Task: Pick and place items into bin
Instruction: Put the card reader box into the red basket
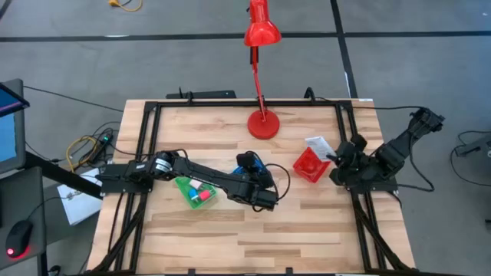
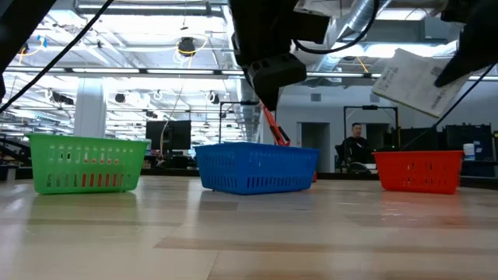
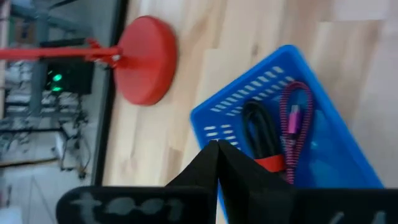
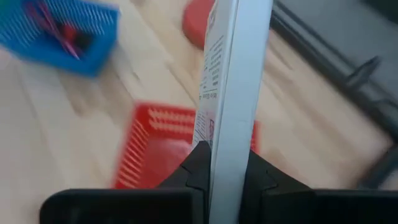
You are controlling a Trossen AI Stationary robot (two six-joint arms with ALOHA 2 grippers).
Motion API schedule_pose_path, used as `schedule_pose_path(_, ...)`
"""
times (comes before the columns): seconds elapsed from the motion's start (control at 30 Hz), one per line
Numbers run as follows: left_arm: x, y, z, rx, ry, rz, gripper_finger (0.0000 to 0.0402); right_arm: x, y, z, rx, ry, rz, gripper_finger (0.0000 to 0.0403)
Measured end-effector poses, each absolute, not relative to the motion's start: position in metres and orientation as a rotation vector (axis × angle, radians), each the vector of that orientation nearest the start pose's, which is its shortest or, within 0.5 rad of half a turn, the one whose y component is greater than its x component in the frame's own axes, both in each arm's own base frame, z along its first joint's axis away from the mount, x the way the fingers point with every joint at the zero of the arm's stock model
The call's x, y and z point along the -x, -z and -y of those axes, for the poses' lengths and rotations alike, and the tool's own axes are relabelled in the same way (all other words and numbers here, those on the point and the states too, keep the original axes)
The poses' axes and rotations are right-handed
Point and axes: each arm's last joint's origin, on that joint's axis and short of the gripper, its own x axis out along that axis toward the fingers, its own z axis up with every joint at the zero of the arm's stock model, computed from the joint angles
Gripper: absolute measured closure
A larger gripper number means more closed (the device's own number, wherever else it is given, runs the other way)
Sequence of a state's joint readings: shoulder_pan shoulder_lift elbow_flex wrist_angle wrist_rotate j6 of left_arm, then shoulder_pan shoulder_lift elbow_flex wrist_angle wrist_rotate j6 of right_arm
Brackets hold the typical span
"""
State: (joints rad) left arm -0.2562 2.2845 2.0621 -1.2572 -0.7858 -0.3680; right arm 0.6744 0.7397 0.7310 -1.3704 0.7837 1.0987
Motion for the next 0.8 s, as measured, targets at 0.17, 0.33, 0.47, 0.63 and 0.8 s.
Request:
schedule_pose_path(0.17,-0.438,-0.22,0.092,-0.416,-0.727,-1.175,0.0401,-0.087,-0.242,-0.041,0.116,0.496,-0.997,0.0365)
schedule_pose_path(0.33,-0.437,-0.22,0.092,-0.395,-0.747,-1.167,0.0401,-0.099,-0.235,-0.051,0.207,0.468,-1.073,0.0368)
schedule_pose_path(0.47,-0.437,-0.22,0.093,-0.368,-0.739,-1.174,0.0401,-0.11,-0.231,-0.058,0.373,0.39,-1.218,0.0367)
schedule_pose_path(0.63,-0.437,-0.22,0.094,-0.337,-0.731,-1.179,0.0401,-0.122,-0.241,-0.06,0.593,0.355,-1.385,0.0358)
schedule_pose_path(0.8,-0.438,-0.22,0.095,-0.319,-0.728,-1.169,0.0401,-0.127,-0.253,-0.06,0.576,0.219,-1.478,0.0366)
